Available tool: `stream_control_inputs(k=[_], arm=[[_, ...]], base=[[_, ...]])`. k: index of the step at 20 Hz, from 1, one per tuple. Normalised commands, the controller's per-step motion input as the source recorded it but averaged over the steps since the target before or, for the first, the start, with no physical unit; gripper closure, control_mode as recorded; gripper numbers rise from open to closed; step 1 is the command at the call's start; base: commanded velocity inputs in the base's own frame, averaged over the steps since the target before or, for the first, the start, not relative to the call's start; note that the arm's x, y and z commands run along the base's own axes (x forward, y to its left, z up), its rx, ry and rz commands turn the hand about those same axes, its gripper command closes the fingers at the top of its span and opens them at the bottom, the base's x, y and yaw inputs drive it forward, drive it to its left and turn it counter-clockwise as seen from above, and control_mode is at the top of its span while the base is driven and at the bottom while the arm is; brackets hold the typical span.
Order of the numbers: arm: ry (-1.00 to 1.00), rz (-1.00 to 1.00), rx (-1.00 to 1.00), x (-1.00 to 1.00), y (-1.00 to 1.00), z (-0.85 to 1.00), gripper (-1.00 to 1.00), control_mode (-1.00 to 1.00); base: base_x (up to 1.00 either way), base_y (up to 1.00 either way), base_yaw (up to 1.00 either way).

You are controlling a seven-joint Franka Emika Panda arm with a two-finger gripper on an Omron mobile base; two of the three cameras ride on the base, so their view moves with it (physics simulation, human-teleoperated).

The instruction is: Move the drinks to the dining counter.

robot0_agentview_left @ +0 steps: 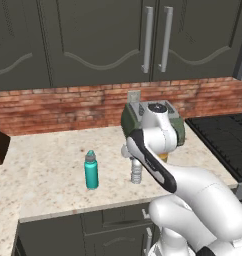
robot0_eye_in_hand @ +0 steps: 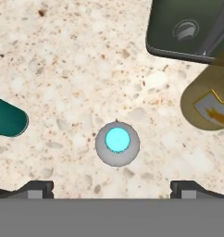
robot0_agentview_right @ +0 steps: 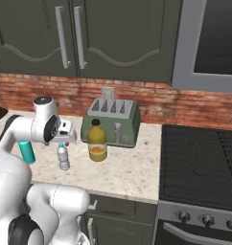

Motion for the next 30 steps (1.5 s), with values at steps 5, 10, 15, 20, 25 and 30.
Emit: stream_control_inputs(k=[5, 10, 15, 20, 25, 30], arm=[[0.00, 0.00, 0.00, 0.13, 0.00, -0.19, -1.00, -1.00], [0.00, 0.00, 0.00, 0.18, 0.01, -0.17, -1.00, -1.00], [0.00, 0.00, 0.00, 0.17, 0.04, -0.12, -1.00, -1.00], [0.00, 0.00, 0.00, 0.13, 0.04, -0.16, -1.00, -1.00], [0.00, 0.00, 0.00, 0.09, 0.00, -0.18, -1.00, -1.00], [0.00, 0.00, 0.00, 0.01, 0.00, -0.21, 1.00, -1.00]], base=[[0.00, 0.00, 0.00], [0.00, 0.00, 0.00], [0.00, 0.00, 0.00], [0.00, 0.00, 0.00], [0.00, 0.00, 0.00], [0.00, 0.00, 0.00]])
